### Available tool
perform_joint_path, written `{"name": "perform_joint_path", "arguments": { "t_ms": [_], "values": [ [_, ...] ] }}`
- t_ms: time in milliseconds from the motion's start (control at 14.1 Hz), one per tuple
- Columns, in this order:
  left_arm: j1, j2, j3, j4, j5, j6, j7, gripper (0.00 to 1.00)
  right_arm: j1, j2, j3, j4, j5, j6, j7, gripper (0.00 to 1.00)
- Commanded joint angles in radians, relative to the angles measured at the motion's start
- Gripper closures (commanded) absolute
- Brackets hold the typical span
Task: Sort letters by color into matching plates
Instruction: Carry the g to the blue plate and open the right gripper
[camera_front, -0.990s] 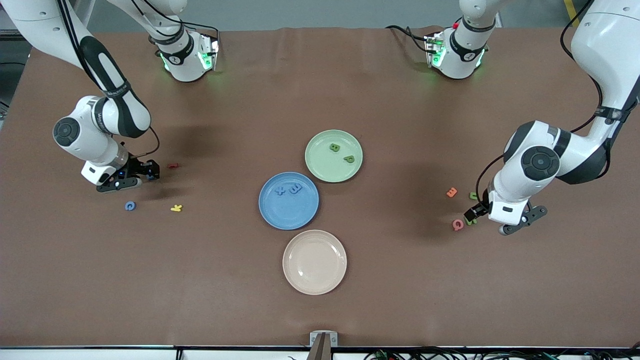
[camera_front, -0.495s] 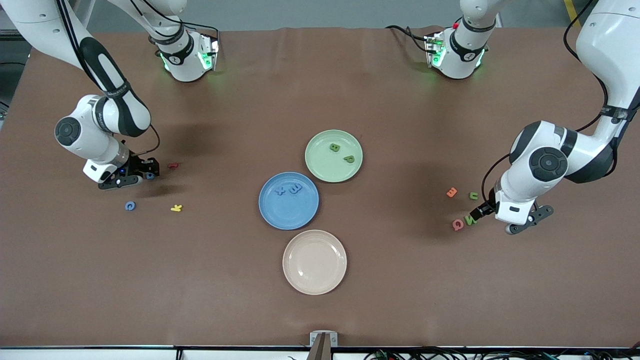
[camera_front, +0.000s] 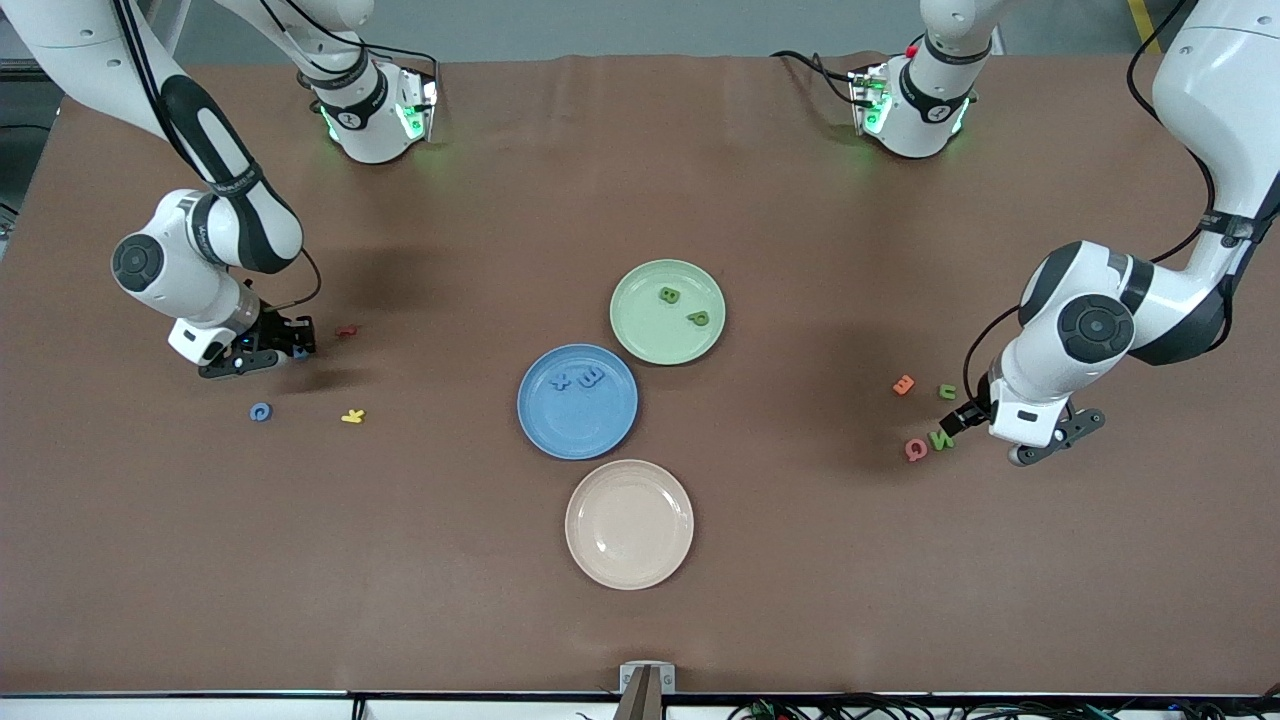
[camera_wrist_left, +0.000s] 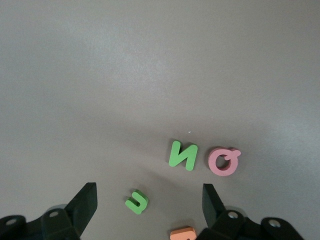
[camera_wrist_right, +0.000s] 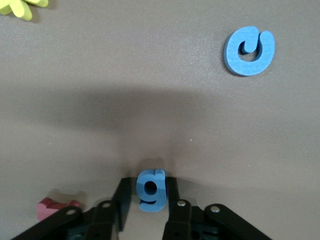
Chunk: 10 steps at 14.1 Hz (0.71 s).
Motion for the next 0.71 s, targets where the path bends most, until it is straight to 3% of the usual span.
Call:
{"name": "perform_joint_path", "arguments": {
  "t_ms": [0,354,636],
  "values": [
    [0.023,-0.010,-0.014,-0.034,0.005,-0.003,0.025,0.07,-0.023,0.008,0.015,-0.017,-0.009,0.040,-0.021,0.79],
    [0.054,0.025,-0.014,-0.056,0.012,0.053,0.085,0.08,-0.020,-0.014,0.015,-0.011,-0.009,0.017,-0.016,0.85],
    [0.052,0.056,-0.011,-0.062,0.065,0.100,0.097,0.09,-0.008,-0.093,0.019,0.024,-0.009,-0.084,-0.006,0.86]
  ]
}}
